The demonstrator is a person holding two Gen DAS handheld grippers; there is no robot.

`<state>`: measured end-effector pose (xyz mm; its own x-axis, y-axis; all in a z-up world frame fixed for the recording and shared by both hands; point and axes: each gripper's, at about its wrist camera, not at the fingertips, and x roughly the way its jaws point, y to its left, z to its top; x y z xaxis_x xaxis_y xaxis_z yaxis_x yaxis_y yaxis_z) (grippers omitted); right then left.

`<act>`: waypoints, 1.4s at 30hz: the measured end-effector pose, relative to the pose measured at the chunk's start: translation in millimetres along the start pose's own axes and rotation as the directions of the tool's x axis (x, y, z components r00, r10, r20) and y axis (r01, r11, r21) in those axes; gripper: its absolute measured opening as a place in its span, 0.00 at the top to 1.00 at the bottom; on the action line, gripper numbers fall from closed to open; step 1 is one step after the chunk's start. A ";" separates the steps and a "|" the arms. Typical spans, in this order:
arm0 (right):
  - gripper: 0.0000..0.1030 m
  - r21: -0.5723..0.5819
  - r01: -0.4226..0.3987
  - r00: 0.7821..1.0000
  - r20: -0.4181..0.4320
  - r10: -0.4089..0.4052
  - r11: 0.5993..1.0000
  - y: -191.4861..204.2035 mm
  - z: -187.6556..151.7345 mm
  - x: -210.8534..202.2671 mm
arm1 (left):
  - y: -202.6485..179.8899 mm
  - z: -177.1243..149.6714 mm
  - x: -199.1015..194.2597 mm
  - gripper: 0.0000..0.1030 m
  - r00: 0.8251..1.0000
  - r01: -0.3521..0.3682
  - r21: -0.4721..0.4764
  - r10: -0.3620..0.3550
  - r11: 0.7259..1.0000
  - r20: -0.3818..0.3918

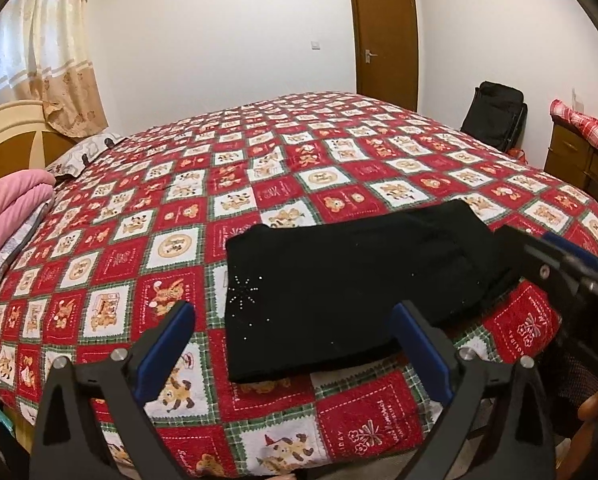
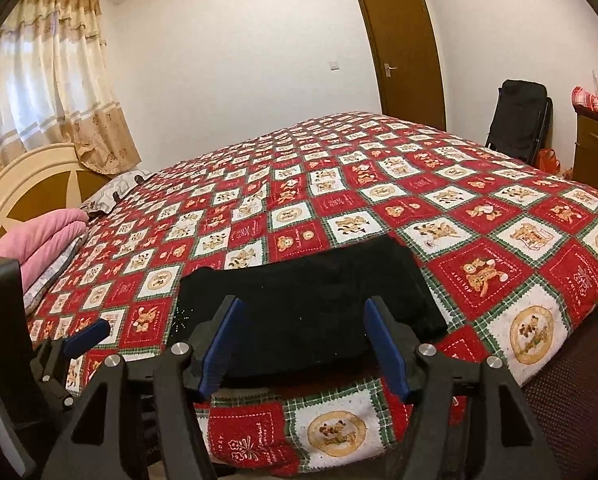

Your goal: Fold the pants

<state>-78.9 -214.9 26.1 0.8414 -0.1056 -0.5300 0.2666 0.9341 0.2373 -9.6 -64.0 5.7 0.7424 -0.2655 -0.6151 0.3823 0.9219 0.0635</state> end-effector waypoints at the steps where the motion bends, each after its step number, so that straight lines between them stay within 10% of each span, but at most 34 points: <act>1: 0.35 0.002 -0.003 1.000 -0.003 0.003 1.000 -0.2 -0.5 -0.1 | 0.2 0.1 -0.8 0.02 1.000 0.001 0.000 -0.001 1.000 0.003; 42: 0.35 0.053 0.009 0.994 -0.113 -0.003 0.999 -7.0 -17.7 18.5 | -1.1 -2.6 1.9 0.01 1.000 0.008 -0.015 -0.009 1.000 -0.018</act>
<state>-73.5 -217.4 0.2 0.7820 -0.0686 -0.6195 0.2985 0.9138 0.2756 -10.0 -64.9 2.3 0.7293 -0.2684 -0.6293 0.3799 0.9239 0.0463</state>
